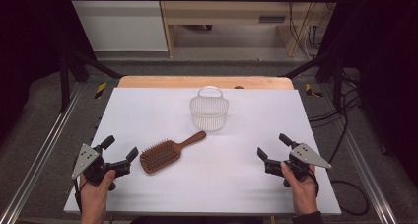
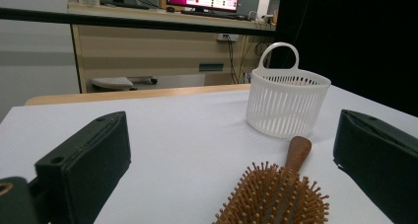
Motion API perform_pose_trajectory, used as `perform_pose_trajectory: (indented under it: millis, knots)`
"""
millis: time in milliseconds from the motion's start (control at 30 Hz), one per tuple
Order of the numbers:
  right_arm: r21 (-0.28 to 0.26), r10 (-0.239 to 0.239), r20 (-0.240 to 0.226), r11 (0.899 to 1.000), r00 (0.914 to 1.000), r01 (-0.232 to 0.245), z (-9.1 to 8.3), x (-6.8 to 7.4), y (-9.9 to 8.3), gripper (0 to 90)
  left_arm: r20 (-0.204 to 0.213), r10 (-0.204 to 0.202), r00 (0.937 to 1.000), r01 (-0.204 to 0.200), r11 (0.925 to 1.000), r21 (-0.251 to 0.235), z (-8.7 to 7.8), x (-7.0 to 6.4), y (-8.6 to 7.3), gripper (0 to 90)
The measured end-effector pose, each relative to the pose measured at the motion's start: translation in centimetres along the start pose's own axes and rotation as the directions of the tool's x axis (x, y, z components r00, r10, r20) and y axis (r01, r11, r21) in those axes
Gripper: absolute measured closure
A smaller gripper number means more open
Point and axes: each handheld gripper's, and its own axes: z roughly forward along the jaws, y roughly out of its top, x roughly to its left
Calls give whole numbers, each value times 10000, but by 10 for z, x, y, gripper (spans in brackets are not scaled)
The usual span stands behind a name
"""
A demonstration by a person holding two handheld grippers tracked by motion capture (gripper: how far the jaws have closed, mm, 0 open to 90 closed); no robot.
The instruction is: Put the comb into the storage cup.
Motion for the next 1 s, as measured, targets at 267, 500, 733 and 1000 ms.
perform_pose_trajectory:
  millis: [267, 500, 733, 1000]
  knots:
    - [220, 23, 45, 9998, 10000, -24, 2, 3, 0, 59, -84, 125, 9999, -125, 9999, -2, 0, -2, 1, 11]
    - [440, 53, 33, 9990, 10000, -55, 3, 5, 0, 59, -194, 94, 9998, -95, 10000, -31, 0, -2, 1, 11]
    - [576, 164, 90, 9982, 9998, -169, 4, 6, 0, 58, -254, 58, 9997, -59, 10000, -30, 0, -3, 2, 11]
    - [615, 187, 102, 9979, 9998, -193, 5, 6, 0, 58, -230, -68, 9997, 71, 9999, 126, 3, -10, 3, 43]
